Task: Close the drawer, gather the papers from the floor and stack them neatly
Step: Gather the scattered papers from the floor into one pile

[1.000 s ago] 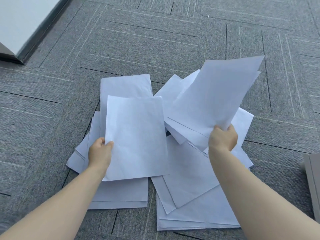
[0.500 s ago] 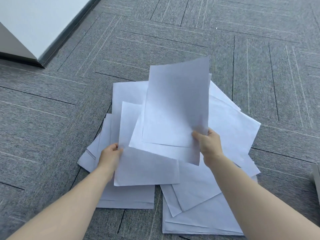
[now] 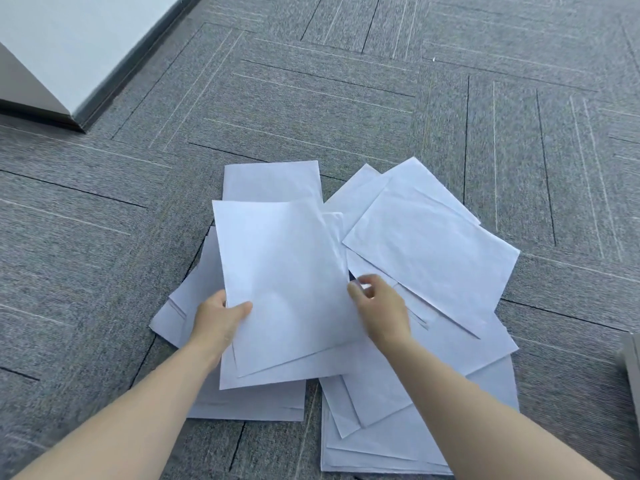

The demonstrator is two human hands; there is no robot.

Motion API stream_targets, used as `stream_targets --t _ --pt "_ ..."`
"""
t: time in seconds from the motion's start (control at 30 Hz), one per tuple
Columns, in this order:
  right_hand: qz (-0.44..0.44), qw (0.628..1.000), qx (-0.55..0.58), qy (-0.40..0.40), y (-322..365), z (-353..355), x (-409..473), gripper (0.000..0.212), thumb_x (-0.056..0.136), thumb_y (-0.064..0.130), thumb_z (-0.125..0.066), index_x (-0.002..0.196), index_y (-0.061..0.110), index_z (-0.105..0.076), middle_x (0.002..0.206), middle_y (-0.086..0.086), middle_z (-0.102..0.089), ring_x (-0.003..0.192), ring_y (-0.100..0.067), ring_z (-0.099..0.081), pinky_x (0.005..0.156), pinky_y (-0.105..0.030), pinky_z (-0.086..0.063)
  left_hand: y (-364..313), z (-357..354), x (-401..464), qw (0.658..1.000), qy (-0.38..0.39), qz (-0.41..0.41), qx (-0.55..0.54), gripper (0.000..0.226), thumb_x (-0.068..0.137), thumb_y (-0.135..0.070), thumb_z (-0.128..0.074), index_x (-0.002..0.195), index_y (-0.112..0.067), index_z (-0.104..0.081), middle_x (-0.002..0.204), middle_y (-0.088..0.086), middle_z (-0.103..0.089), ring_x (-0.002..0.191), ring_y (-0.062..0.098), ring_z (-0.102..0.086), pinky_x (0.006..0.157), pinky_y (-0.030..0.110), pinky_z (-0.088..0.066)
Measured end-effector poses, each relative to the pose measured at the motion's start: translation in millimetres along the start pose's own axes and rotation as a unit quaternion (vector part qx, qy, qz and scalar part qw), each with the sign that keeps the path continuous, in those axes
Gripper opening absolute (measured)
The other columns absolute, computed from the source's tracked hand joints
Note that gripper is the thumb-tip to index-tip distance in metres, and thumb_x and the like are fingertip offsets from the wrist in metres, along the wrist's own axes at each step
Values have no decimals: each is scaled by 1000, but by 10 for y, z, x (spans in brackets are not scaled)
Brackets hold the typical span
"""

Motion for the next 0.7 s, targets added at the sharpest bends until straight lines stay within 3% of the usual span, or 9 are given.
stream_targets --t 0.07,0.13,0.23,0.3,0.43,0.57,0.63,0.7 --pt "44 979 -184 -75 -32 204 107 42 92 28 -50 133 24 -48 122 2 -56 112 -22 -49 82 -36 -45 29 111 29 1000 -15 -1 -5 13 83 -2 -67 89 -13 -65 96 12 -71 76 23 -64 71 32 -51" --pt "53 935 -342 -73 -102 279 220 53 89 17 -45 141 19 -35 140 -6 -41 123 -31 -38 92 -38 -41 28 218 34 999 -30 -2 -12 13 84 -2 -67 87 -14 -64 95 11 -69 78 24 -63 74 33 -50" --pt "-1 900 -433 -37 -214 290 338 65 90 19 -44 149 20 -16 159 -12 -12 143 -44 -18 105 -41 -34 46 329 14 998 -48 -3 -44 18 84 1 -65 87 -17 -65 96 11 -68 84 25 -63 83 38 -50" --pt "-21 890 -455 -33 -233 329 411 69 91 16 -45 151 20 -10 161 -15 -4 144 -48 -14 107 -42 -36 72 362 -20 997 -57 -1 -54 20 84 3 -65 86 -17 -64 95 10 -68 85 26 -63 85 40 -49" --pt "-31 880 -472 -41 -233 437 529 75 88 8 -49 151 21 -10 156 -20 -17 131 -43 -37 89 -38 -50 87 359 -72 996 -62 -1 -56 22 84 4 -64 83 -19 -63 88 4 -68 85 25 -63 86 41 -49" --pt "14 863 -499 -75 -168 526 568 70 83 -1 -50 146 16 -23 132 -17 -44 108 -33 -51 63 -33 -41 78 363 -69 996 -59 0 -64 19 85 2 -64 89 -17 -65 92 4 -69 88 26 -64 87 41 -50" --pt "55 857 -504 -90 -98 617 563 50 82 -5 -49 129 12 -41 116 -12 -53 101 -31 -55 62 -33 -37 65 352 -70 996 -59 -2 -68 19 86 1 -64 90 -17 -65 93 5 -69 85 24 -64 81 36 -51" --pt "93 860 -492 -99 20 706 548 28 80 -8 -45 100 11 -51 103 -12 -60 91 -32 -58 63 -32 -36 55 320 -82 995 -61 -2 -75 18 86 2 -63 91 -15 -64 91 3 -68 80 21 -63 73 30 -50"
Point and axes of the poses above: each hand's wrist, its own x-axis towards the middle knuckle, its own z-axis out of the back of the hand, y = z × x, the point moved 5 cm from there along x, towards the middle knuckle
